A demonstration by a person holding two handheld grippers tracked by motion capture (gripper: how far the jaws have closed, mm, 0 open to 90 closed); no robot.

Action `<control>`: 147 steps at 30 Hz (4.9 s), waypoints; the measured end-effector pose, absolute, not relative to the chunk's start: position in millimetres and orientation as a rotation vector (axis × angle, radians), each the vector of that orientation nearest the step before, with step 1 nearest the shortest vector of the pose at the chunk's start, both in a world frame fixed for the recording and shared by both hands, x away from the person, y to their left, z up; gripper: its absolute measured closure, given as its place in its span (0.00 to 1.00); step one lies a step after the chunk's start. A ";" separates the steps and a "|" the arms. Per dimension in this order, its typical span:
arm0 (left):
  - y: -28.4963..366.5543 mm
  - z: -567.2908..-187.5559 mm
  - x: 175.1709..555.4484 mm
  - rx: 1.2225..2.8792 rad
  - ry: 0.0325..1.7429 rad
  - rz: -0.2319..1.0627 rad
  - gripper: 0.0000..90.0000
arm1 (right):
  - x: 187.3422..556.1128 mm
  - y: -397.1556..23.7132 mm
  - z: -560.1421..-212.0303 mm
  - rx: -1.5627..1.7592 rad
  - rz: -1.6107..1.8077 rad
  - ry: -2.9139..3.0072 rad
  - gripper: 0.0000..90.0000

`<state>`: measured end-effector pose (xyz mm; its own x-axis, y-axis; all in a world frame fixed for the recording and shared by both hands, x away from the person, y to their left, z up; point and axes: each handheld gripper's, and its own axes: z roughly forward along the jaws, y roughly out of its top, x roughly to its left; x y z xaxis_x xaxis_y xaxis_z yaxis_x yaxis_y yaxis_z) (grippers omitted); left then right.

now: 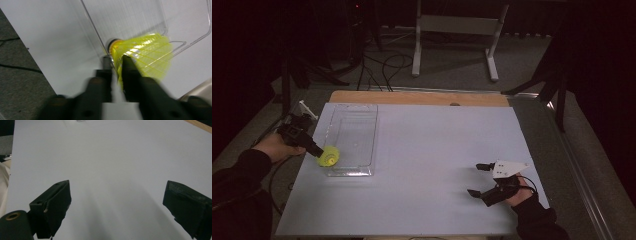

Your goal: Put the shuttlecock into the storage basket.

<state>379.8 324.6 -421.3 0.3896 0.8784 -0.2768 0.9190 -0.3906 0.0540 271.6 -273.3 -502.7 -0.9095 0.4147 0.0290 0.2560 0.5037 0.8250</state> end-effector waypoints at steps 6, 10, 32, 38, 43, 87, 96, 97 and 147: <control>313.0 -411.2 377.3 2.495 1.543 -0.183 0.32 | 271.3 -273.0 -502.9 0.581 1.367 2.572 0.09; 306.8 -406.1 377.5 2.494 1.517 -0.148 0.16 | 270.8 -273.2 -502.6 0.582 1.373 2.569 0.09; 237.5 -390.3 356.3 2.425 0.922 0.179 0.00 | 270.3 -273.0 -505.0 0.607 1.376 2.574 0.09; 217.1 -390.7 349.8 2.392 0.817 0.213 0.00 | 270.6 -273.9 -506.2 0.619 1.372 2.582 0.09; 203.2 -393.9 348.6 2.369 0.788 0.223 0.00 | 270.5 -274.2 -505.9 0.621 1.374 2.578 0.09; 95.4 -433.0 310.4 2.373 0.466 0.079 0.00 | 269.6 -273.9 -511.1 0.635 1.372 2.596 0.09; 92.9 -445.8 295.9 2.360 0.438 0.063 0.00 | 268.5 -272.1 -511.5 0.627 1.380 2.603 0.09; 93.1 -447.3 294.2 2.357 0.437 0.063 0.00 | 268.3 -271.9 -511.7 0.628 1.381 2.607 0.09; 188.3 -513.5 246.9 2.290 0.656 0.084 0.00 | 265.0 -272.5 -518.0 0.643 1.393 2.631 0.09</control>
<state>246.9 188.3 -513.5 0.8673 0.4803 -0.1311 0.4320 -0.5952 0.6776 265.0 -272.5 -518.0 -0.9064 0.4077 0.1102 0.3203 0.4935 0.8086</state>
